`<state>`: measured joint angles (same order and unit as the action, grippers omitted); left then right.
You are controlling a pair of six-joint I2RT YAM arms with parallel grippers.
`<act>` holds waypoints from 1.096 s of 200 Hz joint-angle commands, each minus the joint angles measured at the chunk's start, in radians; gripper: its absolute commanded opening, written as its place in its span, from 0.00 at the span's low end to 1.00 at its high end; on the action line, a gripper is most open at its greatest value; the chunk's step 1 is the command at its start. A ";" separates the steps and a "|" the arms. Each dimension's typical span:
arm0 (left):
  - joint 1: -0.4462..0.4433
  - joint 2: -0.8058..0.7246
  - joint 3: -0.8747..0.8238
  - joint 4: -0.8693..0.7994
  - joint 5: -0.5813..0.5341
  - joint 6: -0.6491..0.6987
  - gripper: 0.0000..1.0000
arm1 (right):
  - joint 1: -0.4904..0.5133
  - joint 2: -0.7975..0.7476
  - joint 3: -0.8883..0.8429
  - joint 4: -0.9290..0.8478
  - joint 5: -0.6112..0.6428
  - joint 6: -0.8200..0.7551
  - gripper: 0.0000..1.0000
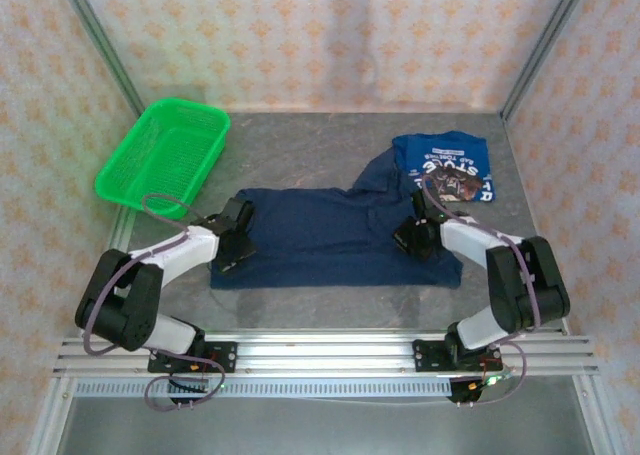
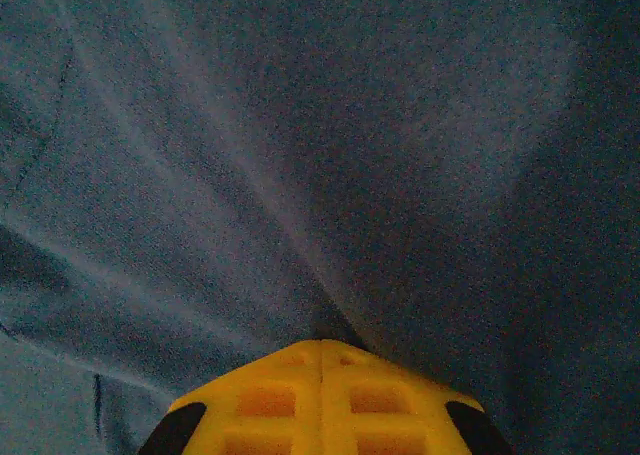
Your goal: Fold and stack the t-shirts
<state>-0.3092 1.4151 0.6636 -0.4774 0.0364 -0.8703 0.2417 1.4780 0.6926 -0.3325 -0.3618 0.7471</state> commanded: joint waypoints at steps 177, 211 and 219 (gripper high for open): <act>0.193 0.069 0.468 -0.174 0.102 0.209 0.71 | -0.002 0.287 0.550 -0.174 -0.110 0.014 0.50; 0.210 0.154 0.541 -0.224 0.102 0.323 0.69 | -0.004 0.398 0.678 -0.252 -0.094 -0.061 0.51; 0.213 0.166 0.545 -0.243 0.099 0.352 0.69 | -0.010 0.410 0.690 -0.264 -0.091 -0.078 0.51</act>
<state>-0.1020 1.5658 1.1465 -0.6739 0.1284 -0.6411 0.2451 1.8660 1.2987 -0.5404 -0.4610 0.7315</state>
